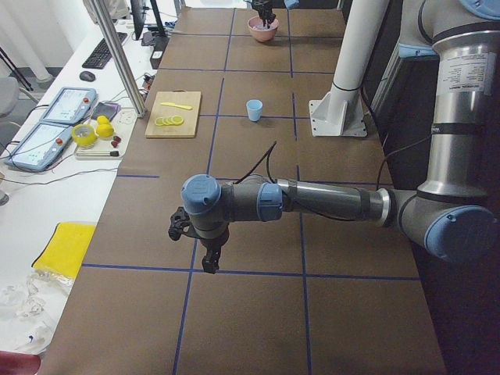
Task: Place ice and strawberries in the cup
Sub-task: 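Lower the right gripper into the bowl and grasp another ice cube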
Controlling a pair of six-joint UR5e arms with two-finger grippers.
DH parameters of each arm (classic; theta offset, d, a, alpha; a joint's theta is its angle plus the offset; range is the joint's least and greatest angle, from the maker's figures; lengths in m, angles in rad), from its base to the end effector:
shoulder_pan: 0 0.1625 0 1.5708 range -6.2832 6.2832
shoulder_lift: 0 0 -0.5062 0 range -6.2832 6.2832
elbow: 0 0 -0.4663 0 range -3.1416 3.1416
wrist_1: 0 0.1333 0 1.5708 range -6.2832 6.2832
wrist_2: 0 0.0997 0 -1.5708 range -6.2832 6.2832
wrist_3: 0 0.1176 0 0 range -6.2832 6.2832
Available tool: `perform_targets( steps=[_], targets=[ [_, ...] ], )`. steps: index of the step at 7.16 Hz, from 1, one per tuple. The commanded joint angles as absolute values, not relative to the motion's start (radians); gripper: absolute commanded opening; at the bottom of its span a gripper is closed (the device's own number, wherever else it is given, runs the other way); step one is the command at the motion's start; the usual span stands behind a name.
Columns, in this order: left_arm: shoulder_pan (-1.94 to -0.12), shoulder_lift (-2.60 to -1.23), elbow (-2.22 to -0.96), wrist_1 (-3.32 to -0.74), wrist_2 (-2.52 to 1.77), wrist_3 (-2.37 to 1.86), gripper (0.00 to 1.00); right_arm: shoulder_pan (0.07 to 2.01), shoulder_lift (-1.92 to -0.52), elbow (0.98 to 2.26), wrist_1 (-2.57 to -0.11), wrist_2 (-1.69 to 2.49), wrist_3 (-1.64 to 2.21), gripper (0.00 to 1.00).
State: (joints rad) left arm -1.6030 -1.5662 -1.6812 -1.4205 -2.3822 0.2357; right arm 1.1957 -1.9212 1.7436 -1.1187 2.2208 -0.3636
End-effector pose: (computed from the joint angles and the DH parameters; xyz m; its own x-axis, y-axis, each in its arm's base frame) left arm -0.0659 -0.5555 0.7048 0.6756 0.1803 -0.7149 -0.1292 0.9836 0.1259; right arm -0.0911 -0.4010 0.7834 0.5107 -0.7338 0.4480 0.5717 0.6791 0.4605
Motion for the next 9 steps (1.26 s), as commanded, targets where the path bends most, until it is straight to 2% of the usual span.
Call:
perform_targets(
  steps=[1, 3, 7, 9],
  targets=[
    [-1.603, -1.566, -1.681, -1.420, -2.382, 0.235, 1.00, 1.216, -1.918, 1.759, -1.124, 2.235, -0.364, 0.07],
    [-1.603, -1.566, -1.681, -1.420, -2.382, 0.235, 1.00, 1.255, -1.908, 1.805, -1.155, 2.259, -0.336, 0.04],
    [-1.603, -1.566, -1.683, -1.420, -2.384, 0.235, 1.00, 1.247, -1.800, 1.891, -1.163, 2.276, 0.140, 0.04],
    [-1.603, -1.566, -1.683, -1.420, -2.384, 0.235, 1.00, 1.105, -1.667, 1.908, -1.163, 2.267, 0.458, 0.02]
  ],
)
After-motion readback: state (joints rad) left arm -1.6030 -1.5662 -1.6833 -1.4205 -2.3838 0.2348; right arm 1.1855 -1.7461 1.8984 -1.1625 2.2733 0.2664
